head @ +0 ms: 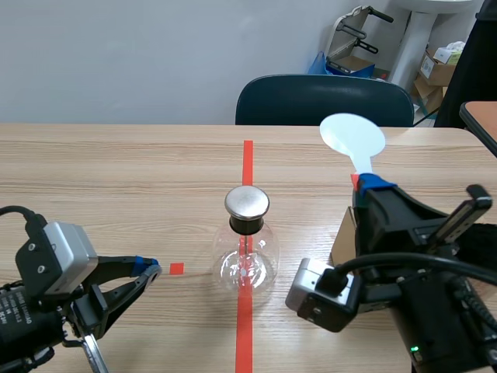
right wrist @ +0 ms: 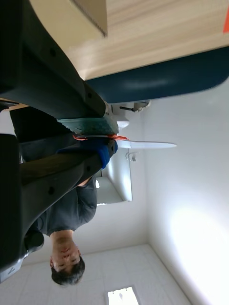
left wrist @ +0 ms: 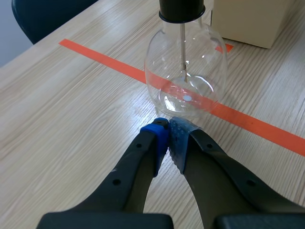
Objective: Do the electroscope experiment
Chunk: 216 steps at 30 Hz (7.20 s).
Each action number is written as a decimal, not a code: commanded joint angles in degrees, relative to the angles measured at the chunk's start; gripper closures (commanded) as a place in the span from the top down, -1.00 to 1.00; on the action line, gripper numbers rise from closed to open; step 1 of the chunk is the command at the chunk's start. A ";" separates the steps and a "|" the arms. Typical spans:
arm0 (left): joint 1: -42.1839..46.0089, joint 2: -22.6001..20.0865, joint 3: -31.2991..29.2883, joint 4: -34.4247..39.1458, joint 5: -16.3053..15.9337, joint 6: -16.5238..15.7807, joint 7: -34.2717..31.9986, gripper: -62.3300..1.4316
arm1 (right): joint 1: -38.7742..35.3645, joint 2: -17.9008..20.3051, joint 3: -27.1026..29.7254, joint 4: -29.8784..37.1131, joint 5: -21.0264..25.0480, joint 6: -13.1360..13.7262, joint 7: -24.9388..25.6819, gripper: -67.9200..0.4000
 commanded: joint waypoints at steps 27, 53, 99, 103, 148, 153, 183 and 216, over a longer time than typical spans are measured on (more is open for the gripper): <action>-2.05 4.07 2.34 -6.08 3.34 5.66 -3.91 -0.86 | 6.01 -0.09 -8.22 -3.89 -2.80 3.13 -5.66 -0.94; -10.27 3.82 9.57 -13.49 -0.20 7.10 -6.95 -0.87 | 6.01 -0.09 -8.22 -3.89 -2.84 3.50 -6.82 -0.94; -10.34 4.76 10.16 -13.66 1.14 7.13 -6.56 -0.87 | 6.03 -0.09 -8.22 -3.89 -2.84 3.50 -6.80 -0.94; -10.34 4.76 10.16 -13.66 1.14 7.13 -6.43 -0.87 | 6.03 -0.09 -8.22 -3.89 -2.84 3.50 -6.80 -0.94; -10.34 4.76 10.16 -13.66 1.11 7.13 -5.97 -0.87 | 6.03 -0.09 -8.22 -3.89 -2.84 3.50 -6.78 -0.94; -10.34 4.76 10.16 -13.66 1.11 7.13 -5.97 -0.87 | 6.03 -0.09 -8.22 -3.89 -2.84 3.50 -6.78 -0.94; -10.36 5.75 10.16 -13.66 1.33 6.91 -5.97 -0.87 | 6.03 -0.11 -8.22 -3.89 -2.82 3.50 -6.51 -0.94; -12.72 8.61 10.19 -13.66 4.26 6.40 -5.07 -0.87 | 6.01 -0.11 -8.22 -3.87 -2.80 3.52 23.80 -0.94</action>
